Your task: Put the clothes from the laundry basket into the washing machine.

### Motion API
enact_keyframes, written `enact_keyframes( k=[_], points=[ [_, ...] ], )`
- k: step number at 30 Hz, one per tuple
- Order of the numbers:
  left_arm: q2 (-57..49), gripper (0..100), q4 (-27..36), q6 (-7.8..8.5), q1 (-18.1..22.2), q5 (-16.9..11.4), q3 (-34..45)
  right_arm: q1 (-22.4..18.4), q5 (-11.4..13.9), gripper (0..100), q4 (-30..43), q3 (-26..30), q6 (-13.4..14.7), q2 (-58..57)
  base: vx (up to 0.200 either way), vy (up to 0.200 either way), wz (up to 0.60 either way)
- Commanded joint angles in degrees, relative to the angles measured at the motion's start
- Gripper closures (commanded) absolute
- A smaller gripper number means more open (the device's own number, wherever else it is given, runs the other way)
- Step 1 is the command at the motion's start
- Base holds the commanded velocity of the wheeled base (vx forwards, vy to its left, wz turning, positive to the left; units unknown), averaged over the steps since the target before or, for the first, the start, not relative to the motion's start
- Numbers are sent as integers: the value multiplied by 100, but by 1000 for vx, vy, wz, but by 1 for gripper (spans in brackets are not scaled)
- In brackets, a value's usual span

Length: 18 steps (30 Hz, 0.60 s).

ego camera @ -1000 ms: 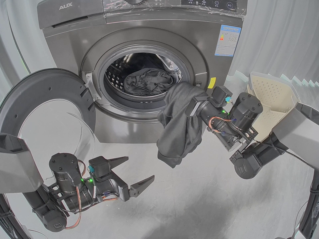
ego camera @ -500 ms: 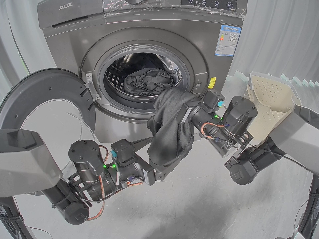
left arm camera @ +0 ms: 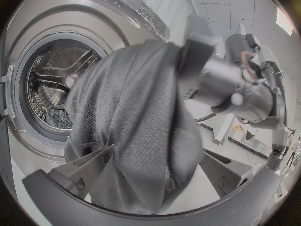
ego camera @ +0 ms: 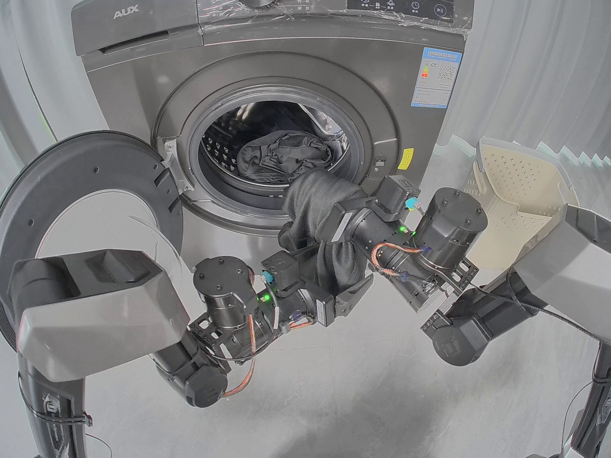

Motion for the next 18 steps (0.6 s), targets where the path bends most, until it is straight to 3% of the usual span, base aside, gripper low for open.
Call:
enact_keyframes(
  k=[1, 4, 16, 17, 18],
  points=[
    [615, 0, 1, 42, 117, 216, -543, 162, -35, 100, -6, 128, 16, -172, 0, 0, 0],
    [800, 0, 1, 77, 231, 409, -868, 171, -44, 100, -6, 224, 43, -233, 0, 0, 0],
    [958, 0, 1, 68, 266, 532, -1044, 250, -44, 100, -6, 374, 95, -303, 0, 0, 0],
    [958, 100, -8, 59, 266, 550, -1035, 267, -52, 100, -15, 383, 104, -303, 0, 0, 0],
    [949, 100, -16, 59, 266, 558, -1026, 276, -52, 100, -15, 391, 113, -303, 0, 0, 0]
  ],
)
